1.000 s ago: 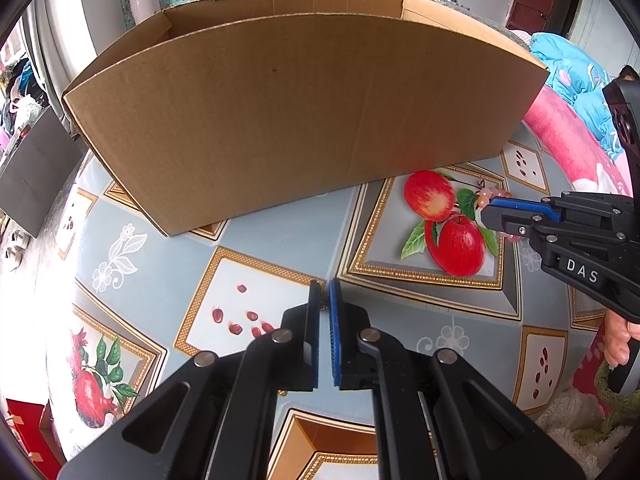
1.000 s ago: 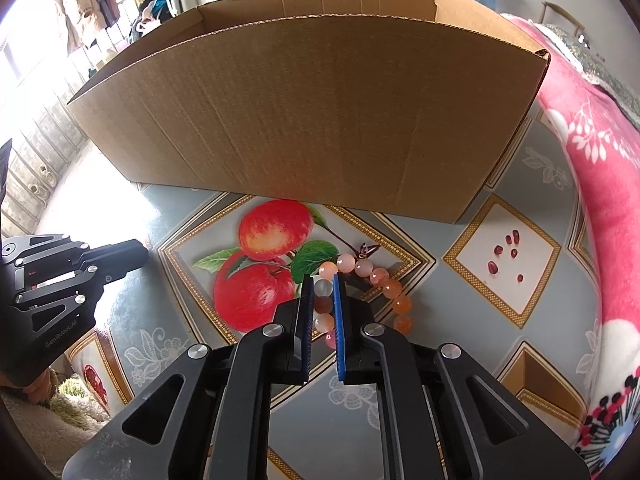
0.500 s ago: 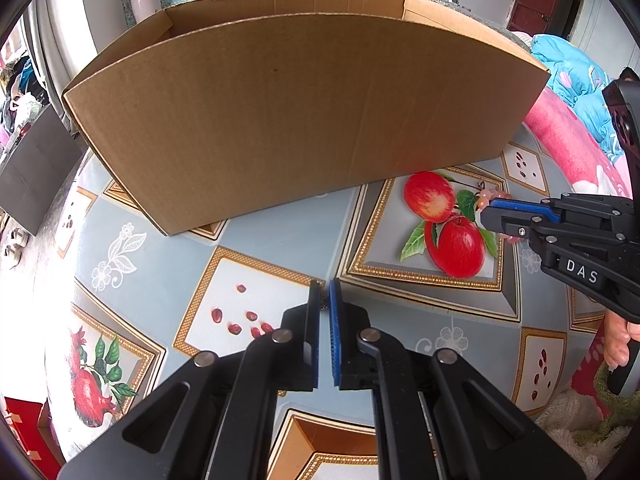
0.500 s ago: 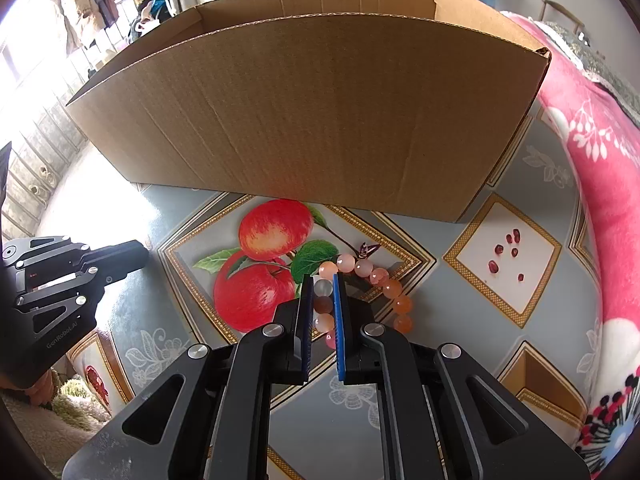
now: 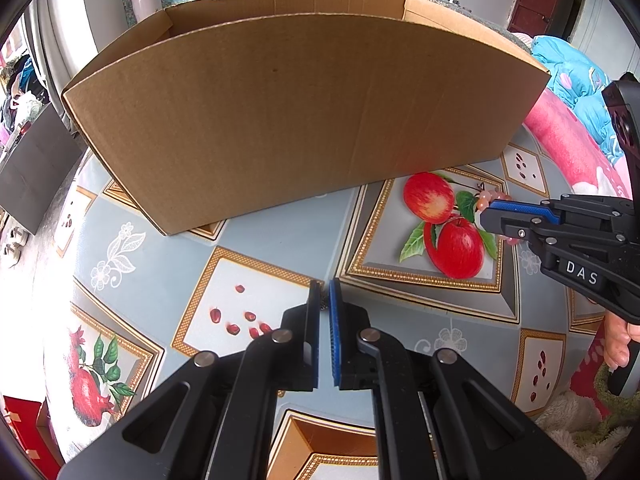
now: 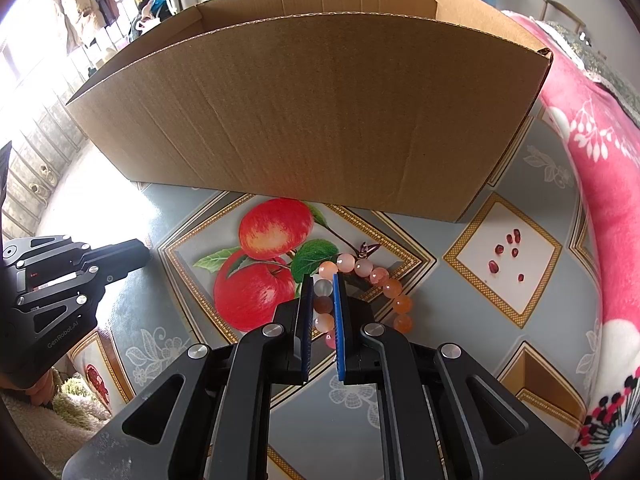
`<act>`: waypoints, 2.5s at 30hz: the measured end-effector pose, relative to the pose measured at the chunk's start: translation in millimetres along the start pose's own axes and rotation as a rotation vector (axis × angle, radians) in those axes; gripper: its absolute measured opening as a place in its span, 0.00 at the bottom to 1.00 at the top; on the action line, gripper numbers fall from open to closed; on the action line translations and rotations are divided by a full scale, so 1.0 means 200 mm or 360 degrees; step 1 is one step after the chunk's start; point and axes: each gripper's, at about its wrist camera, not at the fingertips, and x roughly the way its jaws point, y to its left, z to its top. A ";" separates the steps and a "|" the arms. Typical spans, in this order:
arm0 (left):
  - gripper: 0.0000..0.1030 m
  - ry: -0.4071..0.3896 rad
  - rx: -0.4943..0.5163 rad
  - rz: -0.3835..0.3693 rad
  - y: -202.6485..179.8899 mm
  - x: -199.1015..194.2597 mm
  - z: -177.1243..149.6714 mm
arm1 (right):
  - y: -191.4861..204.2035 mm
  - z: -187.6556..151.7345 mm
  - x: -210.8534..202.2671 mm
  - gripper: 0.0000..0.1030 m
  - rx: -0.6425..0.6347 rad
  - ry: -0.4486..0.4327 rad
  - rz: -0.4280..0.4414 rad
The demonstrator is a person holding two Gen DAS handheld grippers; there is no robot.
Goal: Organize jewelry
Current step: 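Close the right tool on the pink bead bracelet and hold it, then carry the bracelet in the right tool while the left tool carries the gold piece over the box, then open the right tool to drop the bracelet while the left tool releases the gold piece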
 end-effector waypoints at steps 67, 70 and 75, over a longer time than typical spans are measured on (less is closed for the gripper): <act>0.31 -0.0302 -0.0350 -0.0610 0.45 -0.32 0.62 | -0.37 0.69 -0.25 0.24 0.0125 -0.0130 0.0588; 0.40 -0.0451 -0.0363 -0.0522 0.49 -0.45 0.57 | -0.37 0.67 -0.34 0.28 0.0076 -0.0212 0.0416; 0.56 -0.0596 -0.0428 -0.0335 0.59 -0.55 0.50 | -0.46 0.61 -0.46 0.36 0.0154 -0.0337 0.0248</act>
